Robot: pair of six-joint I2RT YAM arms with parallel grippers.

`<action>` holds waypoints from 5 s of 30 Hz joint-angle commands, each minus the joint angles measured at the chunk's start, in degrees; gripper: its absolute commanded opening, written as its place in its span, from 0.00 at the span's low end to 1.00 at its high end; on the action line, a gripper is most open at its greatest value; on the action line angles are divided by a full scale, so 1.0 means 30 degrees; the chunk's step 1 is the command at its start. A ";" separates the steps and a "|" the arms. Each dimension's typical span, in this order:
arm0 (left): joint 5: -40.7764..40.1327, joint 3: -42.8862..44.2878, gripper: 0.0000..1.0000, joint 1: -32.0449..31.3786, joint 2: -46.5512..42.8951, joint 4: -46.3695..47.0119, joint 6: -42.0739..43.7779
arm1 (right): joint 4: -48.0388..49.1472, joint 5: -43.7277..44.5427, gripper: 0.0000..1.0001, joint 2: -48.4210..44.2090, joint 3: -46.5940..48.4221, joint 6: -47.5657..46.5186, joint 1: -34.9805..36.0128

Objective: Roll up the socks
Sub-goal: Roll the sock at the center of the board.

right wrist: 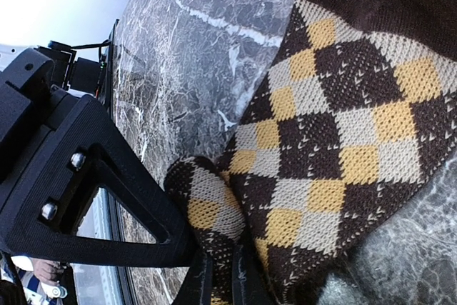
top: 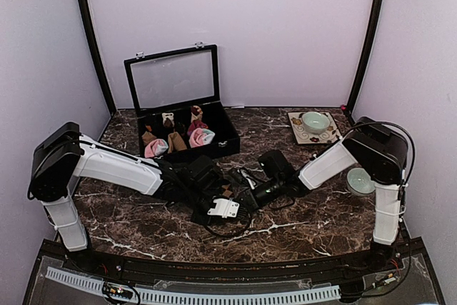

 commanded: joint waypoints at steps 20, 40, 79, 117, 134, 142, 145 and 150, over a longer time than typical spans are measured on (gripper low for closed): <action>-0.0531 0.0433 0.50 0.0274 -0.1810 -0.1232 -0.1342 | -0.4963 0.1887 0.00 0.2523 -0.2314 0.0321 0.0302; -0.1406 0.1091 0.07 0.0536 0.1338 -0.1360 -0.1044 | -0.3707 0.1811 0.00 0.2088 -0.2857 0.1038 0.0324; 0.1637 0.0538 0.00 0.0508 0.2859 -0.4741 0.1822 | 0.0784 0.3971 0.00 0.1451 0.2584 -0.1583 -0.0674; 0.7974 0.4649 0.03 0.2575 0.6037 -1.0224 0.0290 | 0.8883 0.4001 0.15 -0.8418 -1.0193 -0.5056 -0.0959; 1.0204 1.0199 0.07 0.4427 1.0691 -1.5095 -0.0233 | 0.5283 1.1465 0.99 -1.3600 -1.1095 -0.9445 0.1188; 1.0268 1.0539 0.08 0.4765 1.0991 -1.5196 -0.0618 | 1.1644 1.6940 0.99 -1.5908 -1.3784 -0.6390 0.0306; 1.0294 1.0684 0.08 0.4865 1.1138 -1.5306 -0.0758 | 1.1030 1.2612 0.89 -1.3334 -1.2508 -0.8945 0.0344; 1.0422 1.0871 0.09 0.5012 1.1278 -1.5471 -0.0792 | 1.4861 0.7333 0.65 -0.9599 -1.2093 -1.0432 0.0336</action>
